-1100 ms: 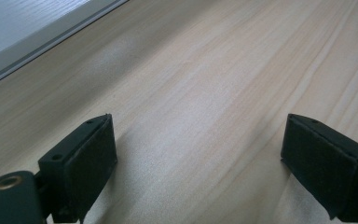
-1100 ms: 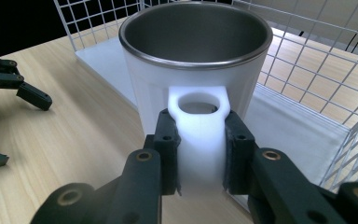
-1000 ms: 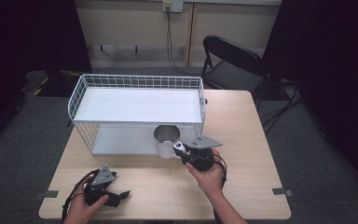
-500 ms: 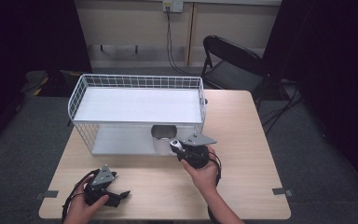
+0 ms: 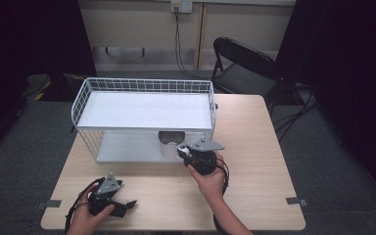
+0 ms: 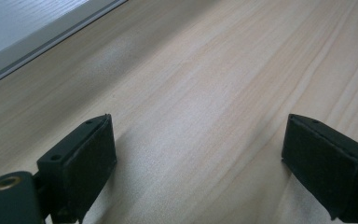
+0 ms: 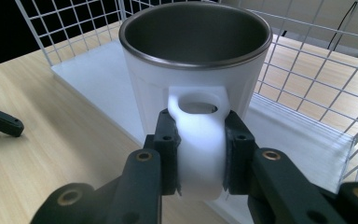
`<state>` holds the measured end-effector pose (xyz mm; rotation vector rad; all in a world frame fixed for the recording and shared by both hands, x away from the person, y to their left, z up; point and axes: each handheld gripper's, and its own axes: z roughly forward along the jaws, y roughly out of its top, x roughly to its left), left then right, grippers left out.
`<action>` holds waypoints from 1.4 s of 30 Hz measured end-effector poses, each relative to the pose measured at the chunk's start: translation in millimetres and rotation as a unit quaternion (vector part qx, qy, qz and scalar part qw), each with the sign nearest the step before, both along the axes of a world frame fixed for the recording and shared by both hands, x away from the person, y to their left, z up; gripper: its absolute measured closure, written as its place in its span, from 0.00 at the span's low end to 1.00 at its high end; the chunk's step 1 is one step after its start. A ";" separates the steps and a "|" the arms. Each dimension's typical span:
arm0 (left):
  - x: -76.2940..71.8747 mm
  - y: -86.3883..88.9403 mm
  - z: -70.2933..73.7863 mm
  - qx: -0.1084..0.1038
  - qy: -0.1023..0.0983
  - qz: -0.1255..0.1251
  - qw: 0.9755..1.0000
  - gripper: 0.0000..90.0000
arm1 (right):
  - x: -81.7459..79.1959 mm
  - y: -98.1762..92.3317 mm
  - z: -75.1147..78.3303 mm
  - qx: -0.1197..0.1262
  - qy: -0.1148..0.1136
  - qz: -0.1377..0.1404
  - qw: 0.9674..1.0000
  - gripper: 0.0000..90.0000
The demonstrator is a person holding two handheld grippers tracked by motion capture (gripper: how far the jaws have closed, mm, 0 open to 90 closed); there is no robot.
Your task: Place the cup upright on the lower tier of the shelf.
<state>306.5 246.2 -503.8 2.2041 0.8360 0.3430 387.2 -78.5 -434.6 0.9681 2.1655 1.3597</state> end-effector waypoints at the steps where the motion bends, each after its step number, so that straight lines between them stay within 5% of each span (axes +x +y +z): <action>1: 0.0 0.0 0.0 0.000 0.000 0.000 1.000 0.10 | 0.8 0.1 -0.3 0.001 0.001 -0.001 1.000 0.80; 42: 0.0 0.0 0.0 0.000 0.000 0.000 1.000 0.10 | 15.7 12.2 -15.2 0.003 -0.002 -0.047 0.999 0.80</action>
